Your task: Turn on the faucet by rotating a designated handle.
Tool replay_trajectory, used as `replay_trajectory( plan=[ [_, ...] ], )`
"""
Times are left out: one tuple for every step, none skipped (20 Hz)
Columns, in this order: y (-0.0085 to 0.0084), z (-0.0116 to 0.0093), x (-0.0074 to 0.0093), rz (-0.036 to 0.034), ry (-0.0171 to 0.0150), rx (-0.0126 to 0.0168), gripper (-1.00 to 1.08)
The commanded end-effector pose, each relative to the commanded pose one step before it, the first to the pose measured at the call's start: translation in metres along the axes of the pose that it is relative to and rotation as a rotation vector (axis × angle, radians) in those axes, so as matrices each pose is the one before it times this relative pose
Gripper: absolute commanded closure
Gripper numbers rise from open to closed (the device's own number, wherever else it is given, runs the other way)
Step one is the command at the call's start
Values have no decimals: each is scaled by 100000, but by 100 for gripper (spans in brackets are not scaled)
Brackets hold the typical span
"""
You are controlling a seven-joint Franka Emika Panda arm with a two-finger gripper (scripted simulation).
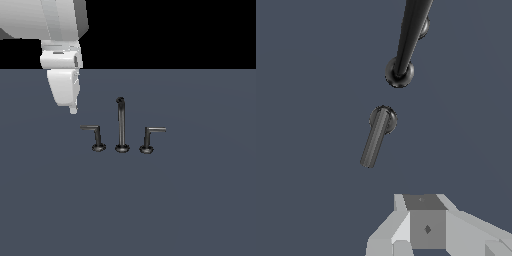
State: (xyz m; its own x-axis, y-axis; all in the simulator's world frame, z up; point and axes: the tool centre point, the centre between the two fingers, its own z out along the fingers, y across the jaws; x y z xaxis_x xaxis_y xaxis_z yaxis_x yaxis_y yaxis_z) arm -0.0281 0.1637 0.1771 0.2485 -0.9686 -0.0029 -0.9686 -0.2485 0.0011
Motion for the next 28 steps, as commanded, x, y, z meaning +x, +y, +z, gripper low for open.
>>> replay_trajectory(
  plan=[
    [-1178, 1267, 412, 5111, 197, 19, 108],
    [-499, 522, 169, 2135, 59, -4, 108],
    [-495, 514, 167, 2114, 57, -3, 108],
    [-487, 503, 165, 2078, 54, -2, 108],
    [-478, 490, 162, 2034, 50, 0, 108],
    [-467, 475, 157, 1980, 45, 2, 108],
    [-453, 458, 153, 1920, 40, 3, 108],
    [-439, 439, 147, 1855, 33, 4, 108],
    [-424, 419, 142, 1783, 25, 5, 108],
    [-406, 396, 136, 1703, 16, 6, 108],
    [-385, 372, 128, 1612, 9, 7, 108],
    [-361, 346, 119, 1508, 3, 7, 108],
    [-335, 317, 111, 1393, -3, 7, 108],
    [-305, 286, 100, 1267, -9, 6, 108],
    [-275, 253, 90, 1136, -16, 6, 108],
    [-243, 220, 79, 1002, -22, 5, 108],
    [-211, 187, 67, 865, -27, 4, 108],
    [-179, 154, 58, 730, -30, 3, 108],
    [-147, 123, 47, 593, -30, 2, 108],
    [-113, 93, 36, 457, -28, 1, 108],
    [-80, 64, 24, 319, -22, 0, 108],
    [-47, 37, 14, 189, -14, 0, 108],
    [-17, 12, 9, 69, -5, 0, 108],
    [0, 0, 0, 0, 0, 0, 108],
    [0, 0, 0, 0, 0, 0, 108],
    [0, 0, 0, 0, 0, 0, 108],
    [25, -4, 13, -63, 11, -26, 108],
    [338, 0, -172, 0, 0, 0, 108]
  ],
)
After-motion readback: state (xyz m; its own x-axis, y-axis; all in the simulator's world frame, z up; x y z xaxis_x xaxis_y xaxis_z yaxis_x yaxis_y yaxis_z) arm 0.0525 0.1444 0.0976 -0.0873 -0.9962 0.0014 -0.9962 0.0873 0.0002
